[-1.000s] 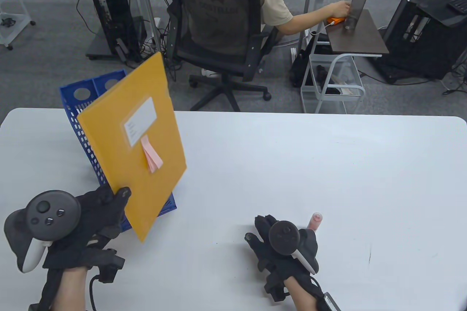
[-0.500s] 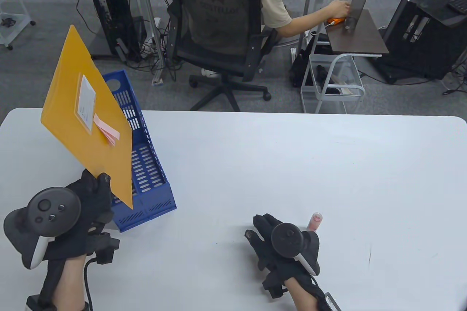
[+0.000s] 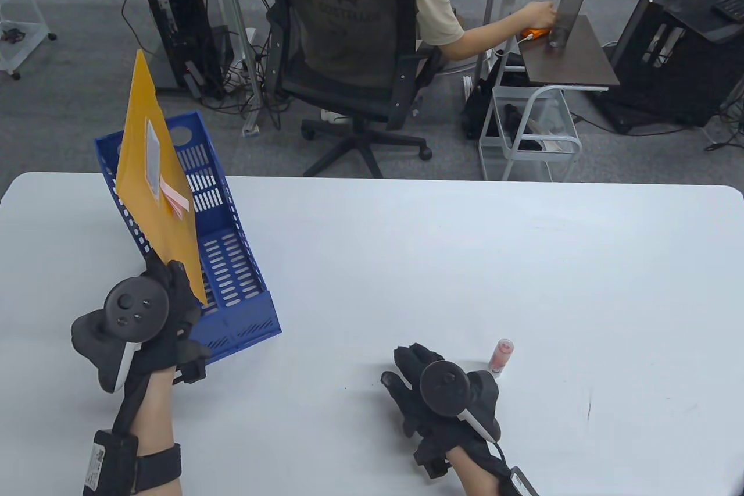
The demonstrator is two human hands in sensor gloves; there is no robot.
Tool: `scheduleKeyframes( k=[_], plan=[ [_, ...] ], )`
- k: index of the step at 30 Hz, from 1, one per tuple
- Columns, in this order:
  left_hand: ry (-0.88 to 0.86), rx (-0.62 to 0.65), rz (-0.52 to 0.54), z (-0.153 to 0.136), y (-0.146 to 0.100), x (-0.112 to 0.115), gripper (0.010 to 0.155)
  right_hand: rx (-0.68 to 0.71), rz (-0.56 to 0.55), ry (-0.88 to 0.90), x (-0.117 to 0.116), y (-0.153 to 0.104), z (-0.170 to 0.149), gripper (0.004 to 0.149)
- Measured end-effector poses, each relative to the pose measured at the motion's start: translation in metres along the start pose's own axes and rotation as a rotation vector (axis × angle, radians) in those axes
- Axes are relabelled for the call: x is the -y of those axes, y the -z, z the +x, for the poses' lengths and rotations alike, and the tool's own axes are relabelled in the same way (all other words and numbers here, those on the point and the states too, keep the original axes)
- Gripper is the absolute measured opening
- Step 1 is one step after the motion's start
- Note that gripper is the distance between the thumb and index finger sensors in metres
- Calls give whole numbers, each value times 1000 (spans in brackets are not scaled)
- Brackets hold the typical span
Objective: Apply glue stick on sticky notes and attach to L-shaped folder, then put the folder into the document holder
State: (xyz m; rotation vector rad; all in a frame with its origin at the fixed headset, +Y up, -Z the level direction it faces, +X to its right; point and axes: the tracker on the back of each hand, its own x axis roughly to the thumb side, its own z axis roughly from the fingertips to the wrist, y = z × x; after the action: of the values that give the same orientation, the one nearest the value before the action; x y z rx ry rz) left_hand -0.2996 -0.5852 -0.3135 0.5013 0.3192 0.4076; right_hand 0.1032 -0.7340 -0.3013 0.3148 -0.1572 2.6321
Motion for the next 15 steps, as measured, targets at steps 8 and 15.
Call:
scheduleKeyframes(
  k=[8, 15],
  plan=[
    [-56, -38, -11, -6, 6, 15, 49, -3, 13, -9, 0, 0, 2, 65],
    [-72, -52, -48, -7, 13, 23, 49, -7, 24, -17, 0, 0, 3, 65]
  ],
)
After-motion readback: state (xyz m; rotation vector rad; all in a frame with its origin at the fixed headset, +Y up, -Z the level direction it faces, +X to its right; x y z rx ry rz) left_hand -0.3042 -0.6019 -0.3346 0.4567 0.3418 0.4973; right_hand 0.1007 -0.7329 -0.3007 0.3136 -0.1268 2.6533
